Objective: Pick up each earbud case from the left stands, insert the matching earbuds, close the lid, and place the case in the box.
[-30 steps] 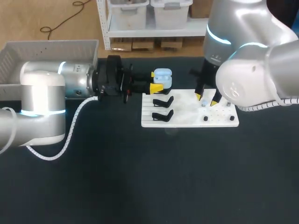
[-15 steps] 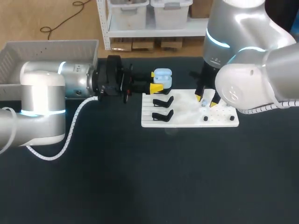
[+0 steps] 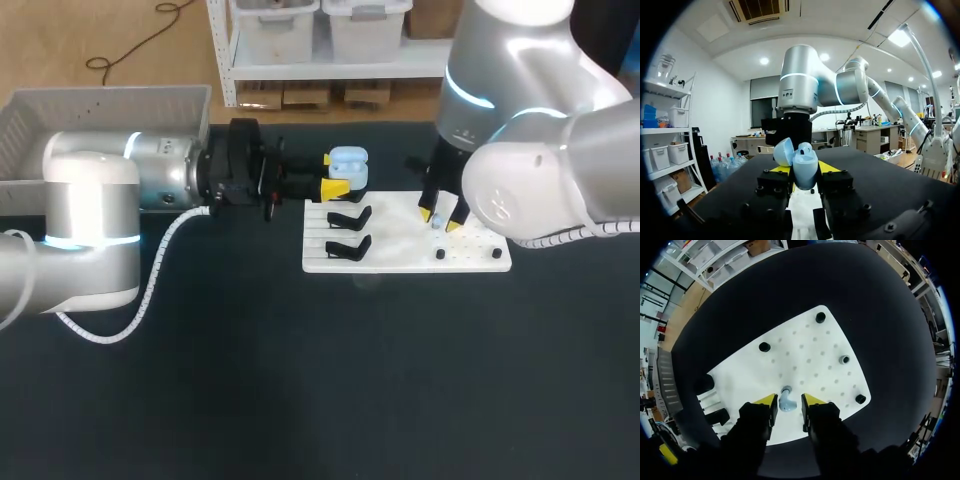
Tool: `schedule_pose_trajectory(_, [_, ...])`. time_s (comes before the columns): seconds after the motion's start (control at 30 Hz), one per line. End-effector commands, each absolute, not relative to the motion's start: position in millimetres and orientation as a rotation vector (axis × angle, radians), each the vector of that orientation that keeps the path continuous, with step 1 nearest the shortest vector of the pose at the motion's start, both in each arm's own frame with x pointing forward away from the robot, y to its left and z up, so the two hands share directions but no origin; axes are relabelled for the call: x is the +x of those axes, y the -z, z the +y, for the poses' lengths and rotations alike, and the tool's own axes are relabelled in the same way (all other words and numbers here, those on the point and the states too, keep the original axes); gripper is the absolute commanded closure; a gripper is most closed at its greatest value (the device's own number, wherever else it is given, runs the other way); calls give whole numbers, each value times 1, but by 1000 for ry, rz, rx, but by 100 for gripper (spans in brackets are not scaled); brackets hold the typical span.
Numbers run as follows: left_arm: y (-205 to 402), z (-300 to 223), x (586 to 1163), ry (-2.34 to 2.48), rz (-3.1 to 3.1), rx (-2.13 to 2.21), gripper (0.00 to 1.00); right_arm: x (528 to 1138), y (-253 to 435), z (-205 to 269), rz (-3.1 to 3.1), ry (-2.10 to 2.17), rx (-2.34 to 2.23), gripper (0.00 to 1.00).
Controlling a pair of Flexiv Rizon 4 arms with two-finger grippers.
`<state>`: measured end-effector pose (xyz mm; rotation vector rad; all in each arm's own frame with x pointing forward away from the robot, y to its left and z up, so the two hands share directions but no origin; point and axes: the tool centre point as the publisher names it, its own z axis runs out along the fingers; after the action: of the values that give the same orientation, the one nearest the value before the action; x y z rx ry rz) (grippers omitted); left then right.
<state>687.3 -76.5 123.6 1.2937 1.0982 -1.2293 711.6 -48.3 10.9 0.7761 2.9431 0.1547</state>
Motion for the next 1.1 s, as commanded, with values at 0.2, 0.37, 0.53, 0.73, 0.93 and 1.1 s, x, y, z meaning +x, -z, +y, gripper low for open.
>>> schedule_pose_trajectory(0.2, [-123,-76,687,1226,1098,1293,100,711,-11,-48,2950,-162,764,70])
schedule_pose_trajectory(0.37, [-123,-76,687,1226,1098,1293,100,712,-10,-46,2956,-161,755,73])
schedule_pose_trajectory(0.53, [-123,-76,687,1226,1098,1293,100,712,-10,-46,2958,-164,753,94])
schedule_pose_trajectory(0.73, [-123,-76,687,1226,1098,1293,100,712,-10,-45,2962,-164,749,100])
schedule_pose_trajectory(0.93, [-123,-76,687,1226,1098,1293,100,708,-20,-44,2958,-162,742,100])
schedule_pose_trajectory(1.1, [-123,-76,687,1226,1098,1293,100,702,-38,-45,2941,-158,725,100])
